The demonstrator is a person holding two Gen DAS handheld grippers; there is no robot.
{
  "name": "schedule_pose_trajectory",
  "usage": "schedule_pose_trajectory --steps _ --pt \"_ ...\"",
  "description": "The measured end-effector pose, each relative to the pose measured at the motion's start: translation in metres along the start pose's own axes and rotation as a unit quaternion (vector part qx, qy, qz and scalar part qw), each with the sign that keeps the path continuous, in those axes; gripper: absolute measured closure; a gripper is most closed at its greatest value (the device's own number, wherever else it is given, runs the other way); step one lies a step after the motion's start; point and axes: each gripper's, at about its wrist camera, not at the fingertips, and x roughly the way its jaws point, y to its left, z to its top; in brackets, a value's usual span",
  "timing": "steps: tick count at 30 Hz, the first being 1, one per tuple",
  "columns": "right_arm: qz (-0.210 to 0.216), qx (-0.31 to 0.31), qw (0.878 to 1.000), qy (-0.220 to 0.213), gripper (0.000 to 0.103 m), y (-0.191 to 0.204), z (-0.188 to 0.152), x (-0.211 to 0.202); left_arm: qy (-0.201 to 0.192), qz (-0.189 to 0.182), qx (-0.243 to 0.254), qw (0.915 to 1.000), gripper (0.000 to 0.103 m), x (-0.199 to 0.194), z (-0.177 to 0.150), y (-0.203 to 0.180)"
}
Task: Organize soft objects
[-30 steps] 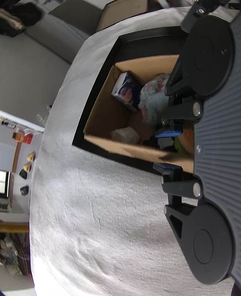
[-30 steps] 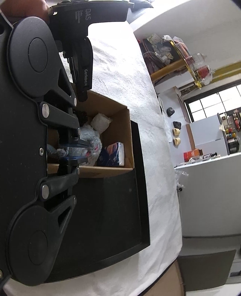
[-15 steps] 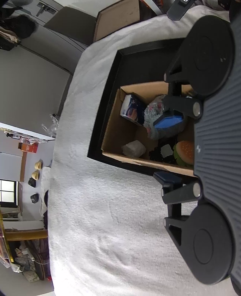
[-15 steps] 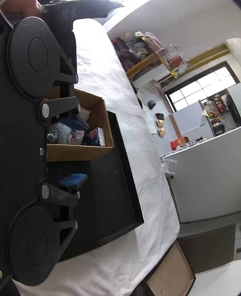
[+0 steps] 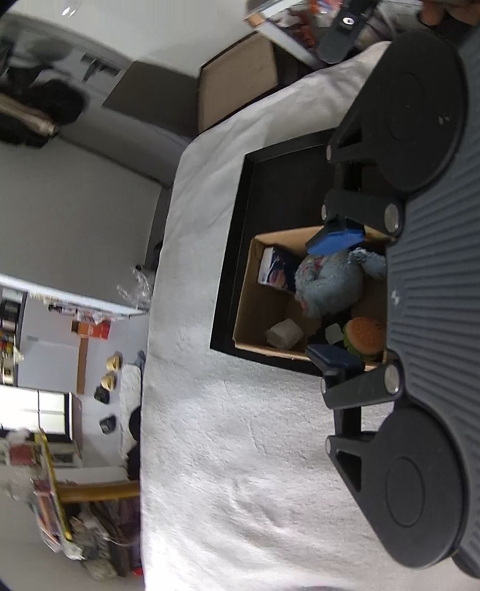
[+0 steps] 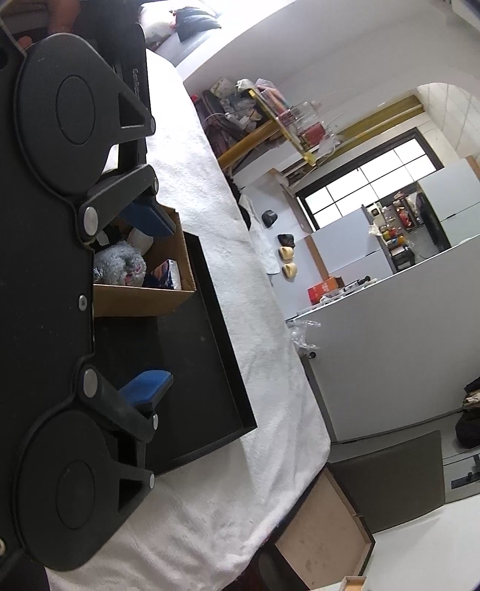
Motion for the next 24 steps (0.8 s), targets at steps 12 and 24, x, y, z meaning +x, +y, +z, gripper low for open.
schedule_pose_trajectory --steps 12,24 --pt "0.012 -0.009 1.000 -0.015 0.002 -0.008 0.000 -0.040 -0.020 -0.014 0.030 0.9993 0.051 -0.046 -0.015 -0.010" --pt "0.004 -0.013 1.000 -0.011 0.000 -0.007 0.001 -0.079 -0.031 -0.024 0.068 0.9969 0.019 -0.097 -0.030 -0.023"
